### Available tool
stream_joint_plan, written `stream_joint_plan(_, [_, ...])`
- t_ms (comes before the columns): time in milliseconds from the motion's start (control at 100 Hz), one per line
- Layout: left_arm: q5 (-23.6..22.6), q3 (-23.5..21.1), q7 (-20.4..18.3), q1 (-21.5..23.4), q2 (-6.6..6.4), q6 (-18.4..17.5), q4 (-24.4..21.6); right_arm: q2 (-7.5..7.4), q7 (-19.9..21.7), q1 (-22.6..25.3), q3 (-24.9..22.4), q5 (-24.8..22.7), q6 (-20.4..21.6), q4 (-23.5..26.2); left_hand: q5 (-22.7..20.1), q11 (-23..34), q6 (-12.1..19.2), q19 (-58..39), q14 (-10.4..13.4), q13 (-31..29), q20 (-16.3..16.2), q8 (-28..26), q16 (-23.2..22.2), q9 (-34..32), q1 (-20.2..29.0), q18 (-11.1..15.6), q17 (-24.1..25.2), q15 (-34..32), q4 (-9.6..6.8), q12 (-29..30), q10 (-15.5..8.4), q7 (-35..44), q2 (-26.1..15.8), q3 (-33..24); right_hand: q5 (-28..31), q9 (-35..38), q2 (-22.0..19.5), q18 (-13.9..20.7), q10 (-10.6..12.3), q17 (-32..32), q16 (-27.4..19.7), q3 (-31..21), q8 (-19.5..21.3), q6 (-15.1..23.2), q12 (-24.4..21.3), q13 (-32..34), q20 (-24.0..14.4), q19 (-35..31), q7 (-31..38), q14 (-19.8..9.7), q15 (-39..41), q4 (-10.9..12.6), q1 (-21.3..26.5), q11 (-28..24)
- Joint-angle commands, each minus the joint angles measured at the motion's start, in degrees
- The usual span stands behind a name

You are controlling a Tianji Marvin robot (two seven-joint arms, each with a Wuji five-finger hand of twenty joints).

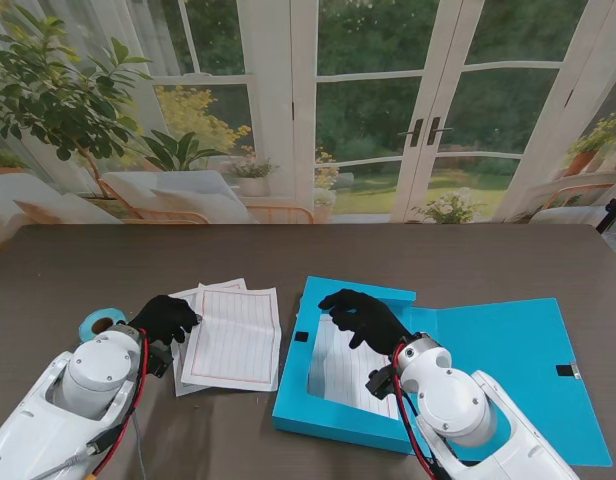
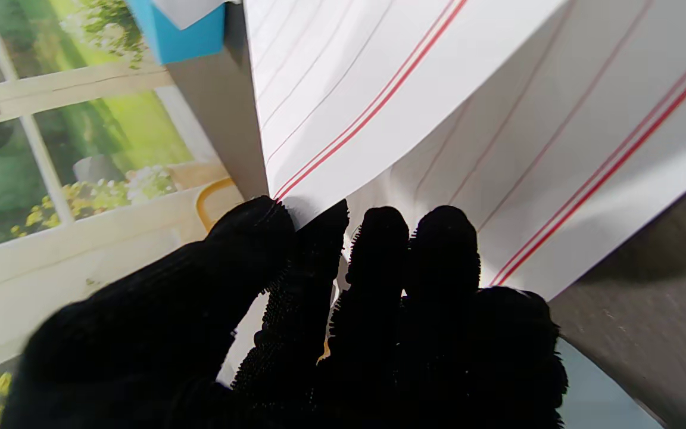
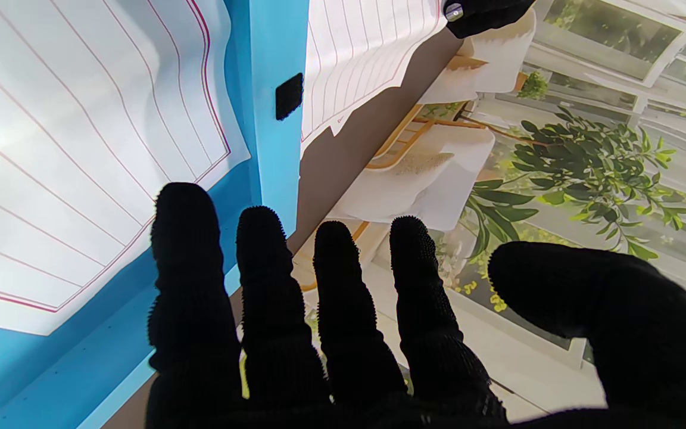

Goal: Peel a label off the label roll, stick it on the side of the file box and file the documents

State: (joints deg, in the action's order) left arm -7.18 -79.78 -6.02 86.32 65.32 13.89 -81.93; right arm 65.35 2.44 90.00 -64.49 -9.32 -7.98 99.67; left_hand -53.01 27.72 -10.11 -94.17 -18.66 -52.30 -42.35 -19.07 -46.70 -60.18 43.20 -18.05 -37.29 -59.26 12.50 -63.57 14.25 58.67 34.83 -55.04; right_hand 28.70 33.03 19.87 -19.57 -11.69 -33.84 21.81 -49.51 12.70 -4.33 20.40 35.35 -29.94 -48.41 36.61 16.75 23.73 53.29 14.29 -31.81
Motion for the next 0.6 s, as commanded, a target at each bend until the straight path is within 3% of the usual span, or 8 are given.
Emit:
stream_joint_plan(0, [1.06, -0.56, -0.44, 0.64, 0.4, -0.42, -1.05, 0.33, 0.68, 0.34, 0.12, 0.2, -0.26, 0.32, 0.1, -0.2, 2.26, -2.17, 0.27, -1.95, 0.95, 0.43, 0.4, -2.17, 0.76, 3.86, -1.69, 0.68, 1.86, 0.82, -0.67, 2.43, 2.34, -2.33, 1.39, 0.88, -1.56, -1.09, -0.57, 24.25, 0.28, 0.81, -0.35, -0.01, 0.43, 0.84, -1.96, 1.17, -0.72, 0.29, -0.49, 1.19, 0.87, 0.54])
stream_joint_plan(270, [5.74, -2.68, 0.02, 2.02, 0.83, -4.04, -3.55, 0.22, 1.53, -0.19, 0.51, 1.01, 0.0, 0.08, -0.19, -0.14, 2.05, -2.62, 0.68, -3.34, 2.01, 0.97, 0.02, -3.25, 1.22, 3.6, -2.16, 0.35, 1.66, 0.74, -0.02, 2.64, 2.73, -2.37, 1.23, 0.66, -1.19, -1.0, -0.3, 24.35, 0.25, 1.41, -0.47, 0.33, 0.36, 0.72, -2.09, 1.44, -1.01, -0.04, -0.65, 0.9, -0.23, 0.79])
stream_joint_plan(360, [7.59, -3.18, 0.01, 2.41, 0.97, -5.03, -4.5, -0.03, 2.72, -0.49, 0.43, 1.36, 0.23, -0.08, -0.24, -0.01, 1.67, -2.73, 0.36, -3.45, 2.34, 1.1, -0.31, -3.41, 1.43, 3.36, -2.11, 0.03, 1.59, 0.47, 0.33, 2.58, 2.84, -2.34, 0.56, 0.22, -1.2, -0.83, 0.44, 24.83, 0.21, 2.34, -0.53, 0.9, 0.33, 0.27, -2.13, 2.02, -1.22, -0.42, -0.97, -0.36, -2.89, 1.09])
stream_joint_plan(420, [8.62, -3.46, -0.13, 2.64, 1.01, -5.59, -5.24, -0.24, 3.57, -0.81, 0.41, 1.29, 0.32, -0.26, -0.24, 0.01, 1.53, -2.77, 0.29, -3.46, 2.44, 1.15, -0.41, -3.5, 1.66, 3.27, -2.12, -0.08, 1.52, 0.4, 0.57, 2.54, 2.89, -2.4, -0.72, -0.26, -1.84, -0.57, 1.2, 25.0, 0.53, 0.61, -0.43, 0.81, 0.55, 0.06, -3.51, 3.31, -1.12, -0.93, -1.26, -6.41, -9.42, 1.43])
stream_joint_plan(460, [9.05, -3.59, -0.18, 2.77, 1.01, -5.86, -5.81, -0.4, 4.22, -1.08, 0.41, 1.17, 0.52, -0.46, -0.36, 0.05, 1.35, -2.79, 0.12, -3.56, 2.52, 1.18, -0.5, -3.61, 1.73, 3.09, -2.09, -0.2, 1.5, 0.32, 0.7, 2.5, 2.94, -2.37, -1.66, -0.41, -2.24, -0.25, 1.85, 25.04, 0.63, -0.09, -0.29, 0.7, 0.64, -0.01, -4.1, 3.69, -0.91, -1.53, -1.35, -9.06, -13.43, 1.53])
stream_joint_plan(520, [9.57, -3.75, -0.5, 2.94, 0.94, -6.26, -6.71, -0.6, 5.14, -1.46, 0.4, 1.21, 0.55, -0.63, -0.41, 0.05, 1.38, -2.81, 0.12, -3.6, 2.6, 1.21, -0.56, -3.69, 1.8, 2.95, -2.1, -0.25, 1.48, 0.28, 0.74, 2.46, 2.95, -2.35, -3.29, -1.24, -1.23, 0.29, 2.63, 25.27, 0.68, -0.75, -0.21, 0.22, 0.75, -0.36, -4.38, 3.94, -0.86, -2.28, -1.46, -9.87, -14.13, 1.59])
stream_joint_plan(590, [10.29, -3.84, -0.71, 3.04, 0.92, -6.7, -7.83, -0.72, 5.6, -1.86, 0.51, 0.94, 0.36, -0.77, -0.44, 0.03, 1.25, -2.85, 0.16, -3.72, 2.72, 1.26, -0.62, -3.82, 1.86, 2.71, -2.11, -0.3, 1.46, 0.25, 0.83, 2.31, 2.96, -2.32, -4.29, -1.93, -1.44, 0.73, 3.04, 25.21, 0.97, 0.97, 0.02, -0.53, 1.43, -0.57, -5.66, 4.63, 0.36, -2.85, -1.26, -17.09, -14.25, 0.83])
